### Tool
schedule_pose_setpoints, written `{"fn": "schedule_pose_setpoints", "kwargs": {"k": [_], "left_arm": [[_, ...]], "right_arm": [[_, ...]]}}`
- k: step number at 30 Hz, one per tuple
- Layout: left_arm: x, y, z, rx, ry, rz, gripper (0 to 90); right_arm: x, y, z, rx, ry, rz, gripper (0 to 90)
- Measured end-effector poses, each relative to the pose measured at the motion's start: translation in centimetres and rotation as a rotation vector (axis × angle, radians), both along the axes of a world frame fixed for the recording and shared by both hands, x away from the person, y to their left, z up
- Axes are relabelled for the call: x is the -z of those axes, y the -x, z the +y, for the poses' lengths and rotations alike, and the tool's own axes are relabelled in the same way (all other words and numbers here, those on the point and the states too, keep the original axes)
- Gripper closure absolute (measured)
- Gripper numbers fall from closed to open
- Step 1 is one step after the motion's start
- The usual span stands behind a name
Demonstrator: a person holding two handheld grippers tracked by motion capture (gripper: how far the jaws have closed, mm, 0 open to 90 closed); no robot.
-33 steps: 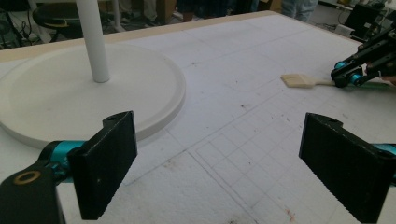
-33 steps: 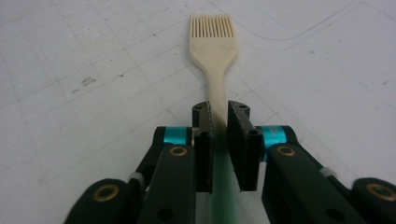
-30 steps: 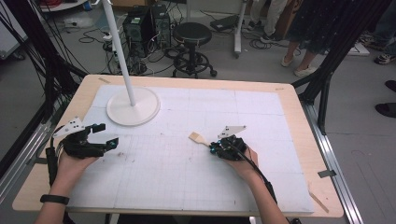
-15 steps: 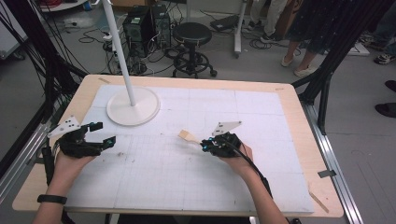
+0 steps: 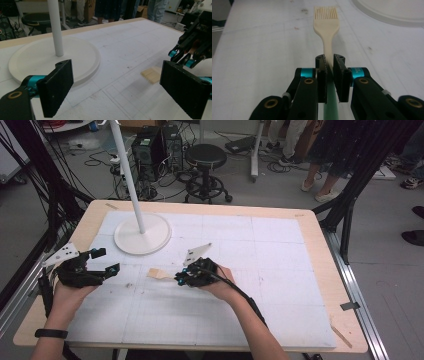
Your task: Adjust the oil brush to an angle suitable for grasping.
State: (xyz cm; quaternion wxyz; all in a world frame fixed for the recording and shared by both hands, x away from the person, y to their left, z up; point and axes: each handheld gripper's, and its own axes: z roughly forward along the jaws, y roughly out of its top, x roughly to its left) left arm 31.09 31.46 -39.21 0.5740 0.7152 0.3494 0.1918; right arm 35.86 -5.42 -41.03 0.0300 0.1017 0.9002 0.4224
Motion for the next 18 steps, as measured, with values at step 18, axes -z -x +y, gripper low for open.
{"fn": "schedule_pose_setpoints", "kwargs": {"k": [18], "left_arm": [[-0.2,0.4,0.3,-0.001,0.007,-0.008,12.3]], "right_arm": [[2.1,0.8,9.5,-0.181,0.051,0.035,82.4]]}}
